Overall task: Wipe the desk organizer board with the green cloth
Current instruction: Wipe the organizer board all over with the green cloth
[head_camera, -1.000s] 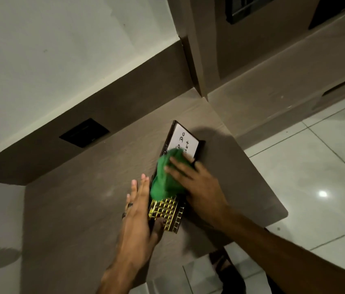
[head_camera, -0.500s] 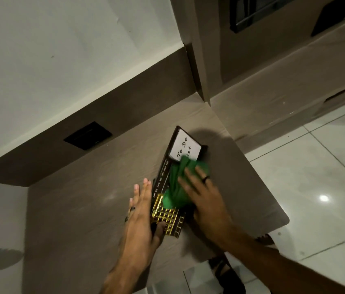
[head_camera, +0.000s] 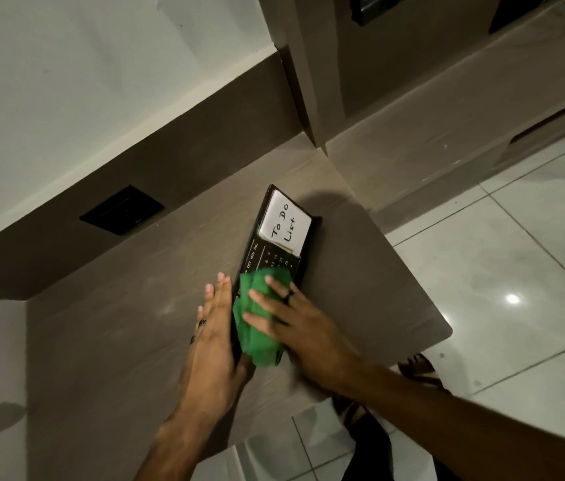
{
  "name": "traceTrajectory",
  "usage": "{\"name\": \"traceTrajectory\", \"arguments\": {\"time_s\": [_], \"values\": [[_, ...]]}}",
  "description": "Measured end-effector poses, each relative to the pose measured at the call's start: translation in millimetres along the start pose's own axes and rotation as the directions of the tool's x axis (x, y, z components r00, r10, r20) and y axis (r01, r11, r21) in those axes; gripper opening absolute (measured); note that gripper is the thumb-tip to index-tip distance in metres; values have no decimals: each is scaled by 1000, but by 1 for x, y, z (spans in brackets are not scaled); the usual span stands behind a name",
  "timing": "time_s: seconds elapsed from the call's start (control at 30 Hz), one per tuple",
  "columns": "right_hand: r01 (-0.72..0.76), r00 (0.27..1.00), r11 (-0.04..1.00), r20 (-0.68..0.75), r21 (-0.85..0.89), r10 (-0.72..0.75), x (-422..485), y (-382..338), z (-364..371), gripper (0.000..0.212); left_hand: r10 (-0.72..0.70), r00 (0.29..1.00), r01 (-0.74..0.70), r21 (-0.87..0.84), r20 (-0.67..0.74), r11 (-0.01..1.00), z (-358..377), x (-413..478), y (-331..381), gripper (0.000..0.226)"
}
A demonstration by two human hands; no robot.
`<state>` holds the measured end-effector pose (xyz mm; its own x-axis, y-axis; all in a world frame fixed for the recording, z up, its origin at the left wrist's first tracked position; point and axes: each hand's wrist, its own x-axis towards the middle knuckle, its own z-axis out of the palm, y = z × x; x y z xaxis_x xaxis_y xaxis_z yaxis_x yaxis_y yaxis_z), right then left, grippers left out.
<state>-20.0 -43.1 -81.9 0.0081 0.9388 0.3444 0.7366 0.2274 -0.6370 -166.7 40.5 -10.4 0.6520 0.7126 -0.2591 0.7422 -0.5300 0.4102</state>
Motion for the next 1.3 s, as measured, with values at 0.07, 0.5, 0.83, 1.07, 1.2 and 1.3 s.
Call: {"name": "traceTrajectory", "arguments": {"time_s": [0.07, 0.5, 0.83, 1.07, 1.2, 1.3], "values": [[17, 994, 1000, -106, 4, -16, 31, 13, -17, 77, -7, 1000, 7, 11, -6, 1000, 0, 0, -2, 112], [-73, 997, 992, -7, -107, 72, -7, 33, -3, 80, 14, 1000, -14, -32, -8, 999, -2, -2, 0, 110], [-191, 981, 970, -61, -153, 183, -33, 9, 17, 85, -57, 998, 56, -63, -26, 996, 1, -3, -5, 117], [-122, 992, 959, 11, -256, 129, -17, 49, -19, 75, 77, 997, -78, -36, -28, 996, 0, -5, -3, 102], [-403, 915, 862, -152, -308, 373, 12, 64, -38, 72, 73, 997, -74, -51, -26, 996, -2, -7, -1, 98], [-206, 977, 919, -23, -336, 211, -18, 17, -2, 81, 80, 996, -82, -73, -25, 994, -4, -8, -1, 96]]}}
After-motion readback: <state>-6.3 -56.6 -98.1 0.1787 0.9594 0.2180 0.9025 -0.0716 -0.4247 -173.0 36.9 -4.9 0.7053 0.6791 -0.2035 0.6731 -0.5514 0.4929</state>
